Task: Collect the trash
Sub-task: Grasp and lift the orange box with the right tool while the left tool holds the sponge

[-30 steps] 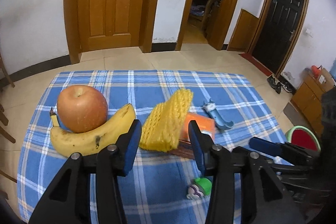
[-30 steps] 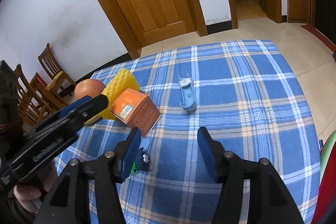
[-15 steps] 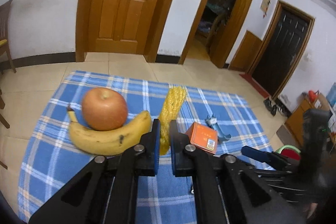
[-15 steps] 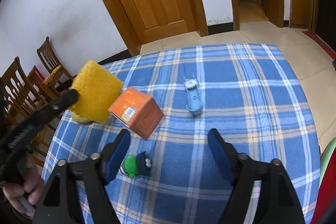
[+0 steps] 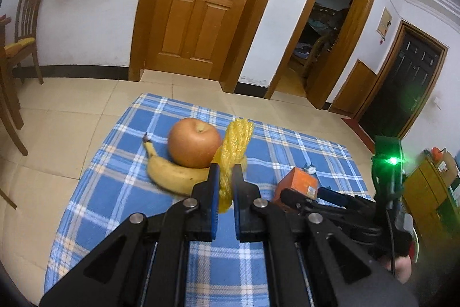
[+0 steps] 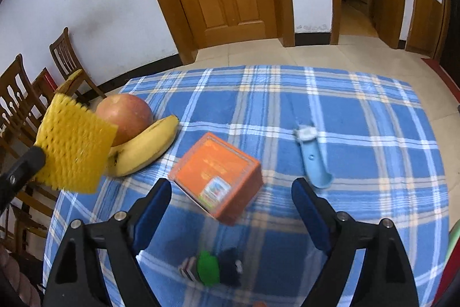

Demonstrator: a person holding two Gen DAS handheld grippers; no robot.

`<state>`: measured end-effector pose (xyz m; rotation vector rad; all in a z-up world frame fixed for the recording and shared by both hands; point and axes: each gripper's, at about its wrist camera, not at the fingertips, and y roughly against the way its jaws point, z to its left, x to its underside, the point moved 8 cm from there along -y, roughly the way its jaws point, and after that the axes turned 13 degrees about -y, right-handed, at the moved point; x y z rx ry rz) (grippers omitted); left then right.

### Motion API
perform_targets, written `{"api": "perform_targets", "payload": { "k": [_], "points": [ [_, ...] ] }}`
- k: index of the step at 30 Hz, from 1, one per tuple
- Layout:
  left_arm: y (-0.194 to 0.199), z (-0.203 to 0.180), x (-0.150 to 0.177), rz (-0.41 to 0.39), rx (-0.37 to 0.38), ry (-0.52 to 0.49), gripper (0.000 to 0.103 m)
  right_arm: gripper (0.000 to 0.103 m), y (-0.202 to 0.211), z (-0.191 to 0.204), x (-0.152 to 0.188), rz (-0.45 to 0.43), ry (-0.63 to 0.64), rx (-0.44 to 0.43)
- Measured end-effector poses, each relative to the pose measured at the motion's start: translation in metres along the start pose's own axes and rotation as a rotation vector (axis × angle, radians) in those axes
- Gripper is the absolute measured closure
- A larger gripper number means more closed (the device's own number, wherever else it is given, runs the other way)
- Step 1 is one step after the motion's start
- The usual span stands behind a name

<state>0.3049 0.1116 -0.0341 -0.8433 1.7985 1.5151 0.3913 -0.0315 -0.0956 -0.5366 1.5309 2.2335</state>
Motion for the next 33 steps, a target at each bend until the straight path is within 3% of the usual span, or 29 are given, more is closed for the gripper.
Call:
{"api": "perform_targets", "payload": {
  "k": [3,9,17,33],
  "points": [
    [0.002,0.005,0.004,0.003,-0.003,0.010,0.097,0.038,-0.005,0.002,0.002,0.009,-0.001,0.000],
    [0.004,0.008,0.010,0.011,-0.001,0.019,0.097,0.039,0.002,0.004,0.008,0.011,-0.018,-0.024],
    [0.011,0.004,0.015,0.013,0.009,0.028,0.097,0.039,0.041,0.005,0.020,-0.040,-0.026,-0.054],
    [0.040,-0.040,0.024,0.014,0.084,-0.020,0.097,0.039,0.115,-0.015,0.052,-0.085,-0.104,-0.066]
  ]
}}
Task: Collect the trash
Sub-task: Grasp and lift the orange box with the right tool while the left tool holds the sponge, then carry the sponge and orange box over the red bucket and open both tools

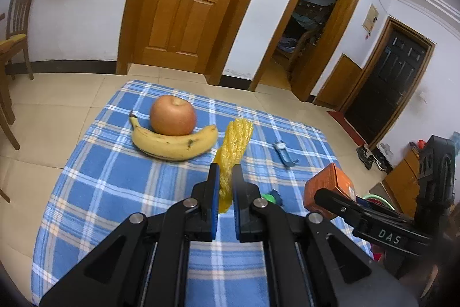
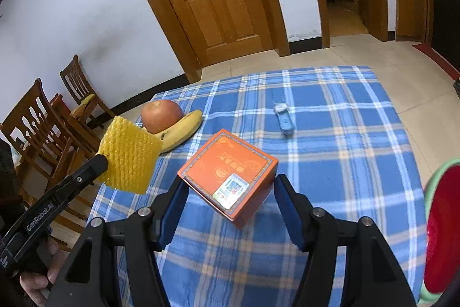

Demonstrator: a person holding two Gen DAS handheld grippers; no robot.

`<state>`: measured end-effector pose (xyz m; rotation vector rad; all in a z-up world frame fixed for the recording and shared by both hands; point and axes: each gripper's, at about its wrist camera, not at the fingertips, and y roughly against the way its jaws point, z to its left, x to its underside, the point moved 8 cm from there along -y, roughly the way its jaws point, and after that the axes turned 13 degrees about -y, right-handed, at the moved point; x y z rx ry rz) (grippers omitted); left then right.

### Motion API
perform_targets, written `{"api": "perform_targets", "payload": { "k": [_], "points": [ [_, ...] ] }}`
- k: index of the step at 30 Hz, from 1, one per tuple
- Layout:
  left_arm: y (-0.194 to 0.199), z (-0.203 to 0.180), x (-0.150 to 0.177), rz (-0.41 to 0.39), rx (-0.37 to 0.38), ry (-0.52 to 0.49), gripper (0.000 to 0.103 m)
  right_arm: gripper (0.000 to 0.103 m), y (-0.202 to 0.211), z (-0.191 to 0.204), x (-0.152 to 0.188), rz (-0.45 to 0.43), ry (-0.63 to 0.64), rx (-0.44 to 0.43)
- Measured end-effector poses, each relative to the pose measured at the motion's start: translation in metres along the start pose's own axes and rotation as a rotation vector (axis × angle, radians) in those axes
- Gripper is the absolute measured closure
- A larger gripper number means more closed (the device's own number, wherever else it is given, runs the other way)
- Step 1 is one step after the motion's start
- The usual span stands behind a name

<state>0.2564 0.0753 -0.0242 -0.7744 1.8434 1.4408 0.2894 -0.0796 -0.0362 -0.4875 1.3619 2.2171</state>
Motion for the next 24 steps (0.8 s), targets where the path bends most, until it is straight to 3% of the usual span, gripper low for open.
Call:
{"api": "perform_targets", "payload": {
  "k": [16,24],
  "points": [
    [0.018,-0.066,0.010,0.023,0.118,-0.062,0.097,0.038,0.070,-0.052,0.016,-0.102,-0.108,0.031],
    [0.018,-0.105,0.013,0.048,0.178,-0.102,0.097,0.038,0.100,-0.096,0.019,-0.153,-0.185,0.064]
  ]
}}
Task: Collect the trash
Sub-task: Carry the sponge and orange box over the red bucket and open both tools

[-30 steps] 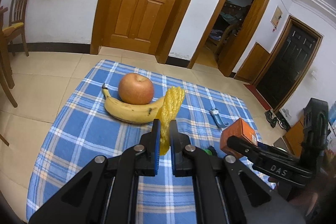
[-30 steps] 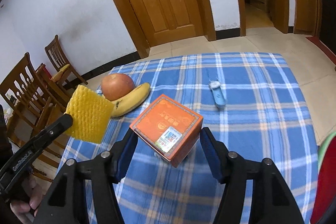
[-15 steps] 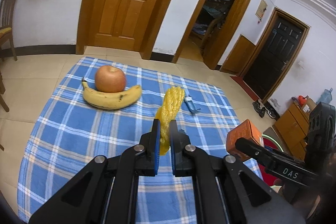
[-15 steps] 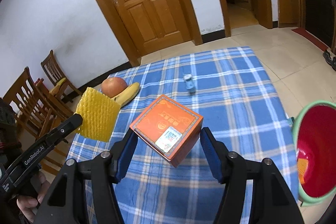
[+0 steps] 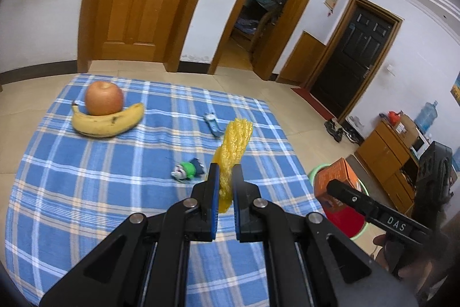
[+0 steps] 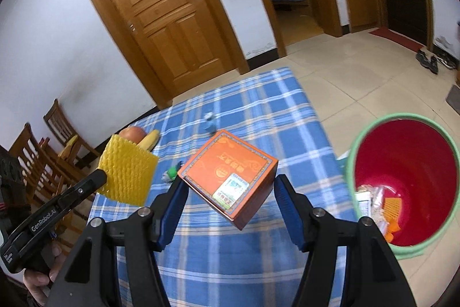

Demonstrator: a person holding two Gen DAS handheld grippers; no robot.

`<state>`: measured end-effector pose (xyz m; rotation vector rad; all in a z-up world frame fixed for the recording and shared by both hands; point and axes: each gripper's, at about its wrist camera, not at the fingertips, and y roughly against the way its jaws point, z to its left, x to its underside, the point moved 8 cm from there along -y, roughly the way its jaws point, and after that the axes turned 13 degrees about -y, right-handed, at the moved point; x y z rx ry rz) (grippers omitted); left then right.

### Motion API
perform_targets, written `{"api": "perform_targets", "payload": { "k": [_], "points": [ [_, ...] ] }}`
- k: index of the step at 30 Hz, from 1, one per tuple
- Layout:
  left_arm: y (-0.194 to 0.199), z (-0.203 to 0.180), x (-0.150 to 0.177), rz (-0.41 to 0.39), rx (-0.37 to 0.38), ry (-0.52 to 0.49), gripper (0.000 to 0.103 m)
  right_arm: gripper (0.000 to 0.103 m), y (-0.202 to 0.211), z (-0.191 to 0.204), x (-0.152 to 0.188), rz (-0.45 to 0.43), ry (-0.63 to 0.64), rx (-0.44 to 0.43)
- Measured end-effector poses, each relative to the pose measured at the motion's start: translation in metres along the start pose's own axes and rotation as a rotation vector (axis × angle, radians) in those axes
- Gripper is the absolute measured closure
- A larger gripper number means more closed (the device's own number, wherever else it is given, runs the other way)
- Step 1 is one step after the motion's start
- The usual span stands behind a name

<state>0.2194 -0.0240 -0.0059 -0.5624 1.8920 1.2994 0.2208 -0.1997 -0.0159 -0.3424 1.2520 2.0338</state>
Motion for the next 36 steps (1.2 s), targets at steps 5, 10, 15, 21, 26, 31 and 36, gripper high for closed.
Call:
{"api": "perform_targets", "payload": {
  "k": [5,10,15,21,26,31,36],
  "points": [
    [-0.011,-0.024,0.002,0.030,0.043,-0.023,0.097,0.038,0.014,-0.040,-0.008,-0.033,-0.069,0.020],
    [-0.024,-0.053,0.004,0.059,0.061,-0.067,0.097,0.038,0.025,-0.083,-0.011,-0.060,-0.151,0.043],
    [-0.039,-0.082,0.006,0.079,0.088,-0.110,0.097,0.038,0.031,-0.131,-0.014,-0.080,-0.231,0.091],
    [-0.061,-0.128,0.007,0.115,0.144,-0.170,0.097,0.037,0.035,-0.179,-0.014,-0.099,-0.286,0.163],
    [-0.076,-0.167,0.007,0.136,0.179,-0.235,0.097,0.036,0.032,-0.207,-0.010,-0.096,-0.316,0.199],
    [-0.096,-0.197,0.008,0.160,0.219,-0.280,0.097,0.030,0.034,-0.223,-0.007,-0.098,-0.325,0.215],
    [-0.116,-0.224,0.015,0.196,0.269,-0.307,0.097,0.028,0.045,-0.234,-0.005,-0.125,-0.341,0.224]
  ]
}}
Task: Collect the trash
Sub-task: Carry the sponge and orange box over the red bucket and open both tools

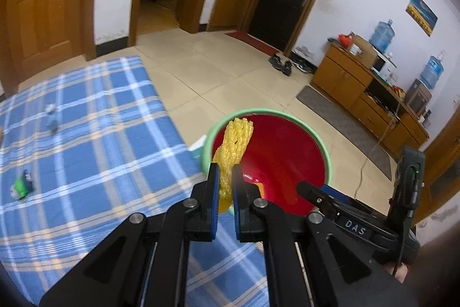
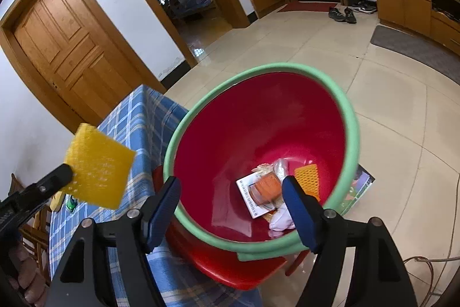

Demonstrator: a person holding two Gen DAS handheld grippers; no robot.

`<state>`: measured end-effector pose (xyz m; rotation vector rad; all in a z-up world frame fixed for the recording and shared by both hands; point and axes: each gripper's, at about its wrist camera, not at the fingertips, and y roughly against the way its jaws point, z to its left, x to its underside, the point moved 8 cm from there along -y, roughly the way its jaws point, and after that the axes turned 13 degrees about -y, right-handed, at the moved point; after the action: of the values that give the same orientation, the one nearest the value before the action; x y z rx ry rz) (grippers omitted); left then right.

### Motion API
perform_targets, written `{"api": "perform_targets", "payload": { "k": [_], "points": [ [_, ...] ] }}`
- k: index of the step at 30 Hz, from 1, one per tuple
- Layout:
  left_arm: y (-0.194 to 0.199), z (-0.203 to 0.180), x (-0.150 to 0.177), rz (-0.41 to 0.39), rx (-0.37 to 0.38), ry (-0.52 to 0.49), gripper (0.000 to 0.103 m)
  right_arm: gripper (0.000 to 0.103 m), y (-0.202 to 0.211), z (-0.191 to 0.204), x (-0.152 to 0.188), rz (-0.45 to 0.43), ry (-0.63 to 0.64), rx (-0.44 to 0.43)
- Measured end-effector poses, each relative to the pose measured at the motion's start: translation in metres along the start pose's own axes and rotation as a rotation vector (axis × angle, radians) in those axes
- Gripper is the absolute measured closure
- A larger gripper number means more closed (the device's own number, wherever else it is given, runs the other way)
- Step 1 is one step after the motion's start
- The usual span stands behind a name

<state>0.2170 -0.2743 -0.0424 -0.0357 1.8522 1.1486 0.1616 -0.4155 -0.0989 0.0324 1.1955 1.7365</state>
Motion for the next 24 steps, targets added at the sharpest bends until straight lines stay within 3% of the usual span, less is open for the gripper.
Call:
{"api": "perform_targets", "payload": {
  "k": [9,14,19,24],
  "points": [
    [-0.033,-0.023,-0.003,0.041,0.045,-0.030,0.095,0.024,0.018,-0.011,-0.006,-0.053,-0.028,0.007],
    [-0.040,-0.027,-0.001,0.045,0.080,-0.010,0.069,0.024,0.020,-0.014,-0.006,-0.059,-0.034,0.007],
    [-0.038,-0.026,-0.004,0.034,0.087,-0.005,0.061,0.024,0.019,-0.012,-0.005,-0.057,-0.041,0.006],
    [-0.032,-0.012,-0.004,0.030,0.056,0.011,0.061,0.024,0.019,-0.014,-0.005,-0.056,-0.040,0.005]
  ]
}}
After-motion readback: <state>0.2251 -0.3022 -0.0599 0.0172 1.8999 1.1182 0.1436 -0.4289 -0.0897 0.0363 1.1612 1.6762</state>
